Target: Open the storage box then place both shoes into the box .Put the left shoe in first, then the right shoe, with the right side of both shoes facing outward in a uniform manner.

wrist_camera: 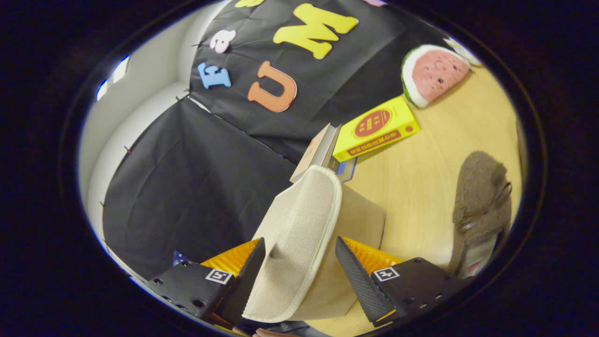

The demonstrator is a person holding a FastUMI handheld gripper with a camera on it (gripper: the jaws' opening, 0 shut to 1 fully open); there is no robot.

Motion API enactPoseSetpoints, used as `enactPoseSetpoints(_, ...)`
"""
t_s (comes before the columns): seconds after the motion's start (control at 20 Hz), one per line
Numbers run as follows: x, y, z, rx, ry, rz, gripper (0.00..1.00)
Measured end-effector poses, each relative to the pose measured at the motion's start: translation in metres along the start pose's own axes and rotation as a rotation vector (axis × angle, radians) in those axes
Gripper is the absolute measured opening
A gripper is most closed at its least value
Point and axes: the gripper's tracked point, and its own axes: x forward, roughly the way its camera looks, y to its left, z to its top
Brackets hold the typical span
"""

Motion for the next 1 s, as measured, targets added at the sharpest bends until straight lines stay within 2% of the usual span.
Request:
enactPoseSetpoints(0.1, 0.005, 0.002, -0.008, 0.065, 0.059, 0.036, 0.93)
enactPoseSetpoints(0.2, 0.006, -0.003, -0.011, 0.090, 0.092, 0.015, 0.91)
enactPoseSetpoints(0.25, 0.008, -0.003, -0.007, 0.096, 0.091, 0.004, 0.81)
enactPoseSetpoints(0.4, 0.006, -0.006, -0.007, 0.166, 0.114, -0.013, 0.66)
enactPoseSetpoints(0.45, 0.006, -0.005, -0.007, 0.181, 0.117, -0.023, 0.64)
enactPoseSetpoints(0.6, 0.000, -0.003, -0.009, 0.146, 0.113, -0.071, 0.60)
enactPoseSetpoints(0.75, -0.002, -0.002, -0.010, 0.100, 0.114, -0.134, 0.53)
enactPoseSetpoints(0.9, -0.010, -0.002, -0.004, 0.098, 0.104, -0.186, 0.53)
enactPoseSetpoints(1.0, -0.015, 0.000, 0.000, 0.105, 0.093, -0.209, 0.42)
